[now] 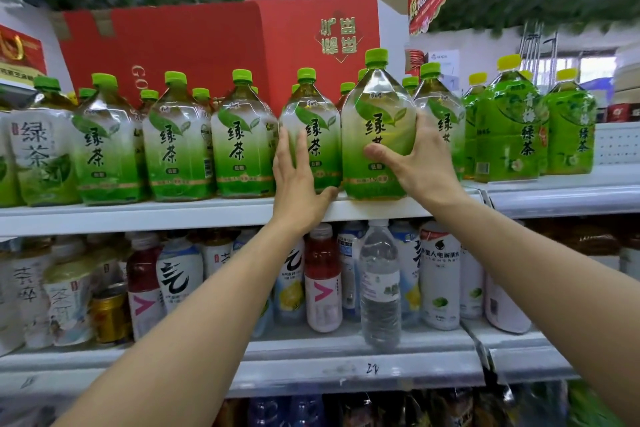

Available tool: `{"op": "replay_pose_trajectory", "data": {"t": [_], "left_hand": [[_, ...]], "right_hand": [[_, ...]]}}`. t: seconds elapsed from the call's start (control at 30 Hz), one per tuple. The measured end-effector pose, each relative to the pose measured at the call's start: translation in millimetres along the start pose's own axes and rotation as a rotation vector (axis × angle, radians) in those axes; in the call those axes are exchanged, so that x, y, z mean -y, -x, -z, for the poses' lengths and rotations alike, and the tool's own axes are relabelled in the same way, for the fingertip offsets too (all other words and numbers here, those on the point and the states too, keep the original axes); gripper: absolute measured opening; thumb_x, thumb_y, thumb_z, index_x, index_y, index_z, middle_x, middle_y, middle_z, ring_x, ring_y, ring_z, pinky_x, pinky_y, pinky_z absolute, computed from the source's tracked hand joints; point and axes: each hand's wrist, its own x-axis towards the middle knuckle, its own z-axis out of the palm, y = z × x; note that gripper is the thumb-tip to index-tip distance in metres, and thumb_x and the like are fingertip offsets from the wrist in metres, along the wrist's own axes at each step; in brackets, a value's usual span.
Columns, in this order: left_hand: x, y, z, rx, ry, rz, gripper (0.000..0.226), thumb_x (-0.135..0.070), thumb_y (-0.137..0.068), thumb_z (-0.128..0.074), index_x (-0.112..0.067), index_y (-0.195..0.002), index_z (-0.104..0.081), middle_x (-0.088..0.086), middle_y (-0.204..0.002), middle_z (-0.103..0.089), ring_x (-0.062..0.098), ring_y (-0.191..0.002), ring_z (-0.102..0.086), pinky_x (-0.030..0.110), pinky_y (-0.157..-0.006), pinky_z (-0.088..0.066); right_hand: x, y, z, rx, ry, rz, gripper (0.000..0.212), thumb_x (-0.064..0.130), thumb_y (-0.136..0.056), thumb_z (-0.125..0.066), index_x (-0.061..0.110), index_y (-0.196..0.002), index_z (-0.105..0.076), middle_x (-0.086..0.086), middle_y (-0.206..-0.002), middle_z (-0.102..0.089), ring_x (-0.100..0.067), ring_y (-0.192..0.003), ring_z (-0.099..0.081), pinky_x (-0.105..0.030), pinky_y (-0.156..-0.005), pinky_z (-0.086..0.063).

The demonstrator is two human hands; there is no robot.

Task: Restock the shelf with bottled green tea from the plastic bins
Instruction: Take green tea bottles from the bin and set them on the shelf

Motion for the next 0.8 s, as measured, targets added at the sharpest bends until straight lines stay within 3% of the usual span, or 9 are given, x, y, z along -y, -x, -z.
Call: {"op": "replay_pose_trajectory", "data": {"t": [0.17,0.27,0.37,0.43,0.5,0.6,0.7,0.8], "left_hand": [[1,-1,-3,-0.013,-0.006,0.001,0.109,-0.022,-0.089,-0.075,-0.025,-0.160,0.007,-0.002,-0.164,0.028,0.023,-0.153,0.013,0.038,-0.123,-0.001],[1,-1,-2,-0.009,-0.007,0.007,0.109,-0.022,-0.089,-0.075,-0.027,-0.160,0.008,-0.003,-0.163,0.028,0.024,-0.154,0.013,0.038,-0.123,-0.002],[0,0,0,0.001,-0.007,0.007,0.110,-0.023,-0.088,-0.075,-0.027,-0.160,0.007,-0.003,-0.163,0.029,0.024,-0.154,0.012,0.038,-0.122,-0.002],[0,1,0,0.010,-0.008,0.006,0.109,-0.024,-0.089,-0.075,-0.028,-0.160,0.008,-0.004,-0.163,0.029,0.024,-0.154,0.013,0.039,-0.122,-0.002],[1,1,0,0.007,-0.004,0.006,0.109,-0.023,-0.089,-0.074,-0.028,-0.160,0.008,-0.004,-0.163,0.030,0.025,-0.153,0.013,0.039,-0.123,-0.002],[1,0,-2,0.000,0.005,0.006,0.108,-0.023,-0.090,-0.074,-0.028,-0.160,0.009,-0.005,-0.163,0.029,0.026,-0.154,0.012,0.039,-0.122,-0.003],[0,0,-3,-0.002,0.000,0.012,0.108,-0.023,-0.090,-0.074,-0.028,-0.160,0.008,-0.005,-0.163,0.029,0.025,-0.154,0.012,0.038,-0.122,-0.004],[0,0,-2,-0.001,-0.002,0.012,0.108,-0.023,-0.090,-0.074,-0.027,-0.160,0.008,-0.005,-0.163,0.028,0.025,-0.154,0.012,0.039,-0.123,-0.003]], "right_hand": [[-3,-8,-7,-0.002,0.026,-0.003,0.073,0.048,-0.073,-0.079,0.008,-0.126,-0.049,0.002,-0.113,-0.051,-0.021,-0.107,-0.055,-0.039,-0.096,-0.048],[-7,-12,-13,0.006,0.093,-0.025,0.081,0.055,-0.074,-0.075,0.007,-0.133,-0.045,-0.007,-0.123,-0.054,-0.024,-0.115,-0.052,-0.036,-0.099,-0.045],[2,-9,-14,-0.032,0.289,0.015,0.092,0.054,-0.080,-0.071,0.010,-0.148,-0.028,-0.015,-0.131,-0.043,-0.028,-0.123,-0.042,-0.035,-0.100,-0.039],[6,1,-11,-0.044,0.373,0.121,0.099,0.043,-0.082,-0.075,0.024,-0.155,-0.011,-0.017,-0.130,-0.038,-0.030,-0.119,-0.042,-0.038,-0.092,-0.046],[4,14,-5,0.005,0.468,0.215,0.091,0.036,-0.082,-0.076,0.032,-0.153,-0.018,-0.016,-0.134,-0.033,-0.031,-0.121,-0.041,-0.040,-0.082,-0.055],[1,28,3,0.058,0.578,0.207,0.070,0.041,-0.086,-0.069,0.033,-0.147,-0.036,-0.014,-0.140,-0.032,-0.031,-0.123,-0.042,-0.038,-0.077,-0.053],[3,23,4,0.041,0.663,0.199,0.068,0.049,-0.084,-0.068,0.034,-0.145,-0.041,-0.014,-0.136,-0.039,-0.031,-0.115,-0.047,-0.039,-0.085,-0.045],[-3,15,4,0.037,0.765,0.212,0.071,0.056,-0.083,-0.065,0.035,-0.145,-0.040,-0.013,-0.134,-0.043,-0.029,-0.121,-0.043,-0.041,-0.094,-0.035]]}}
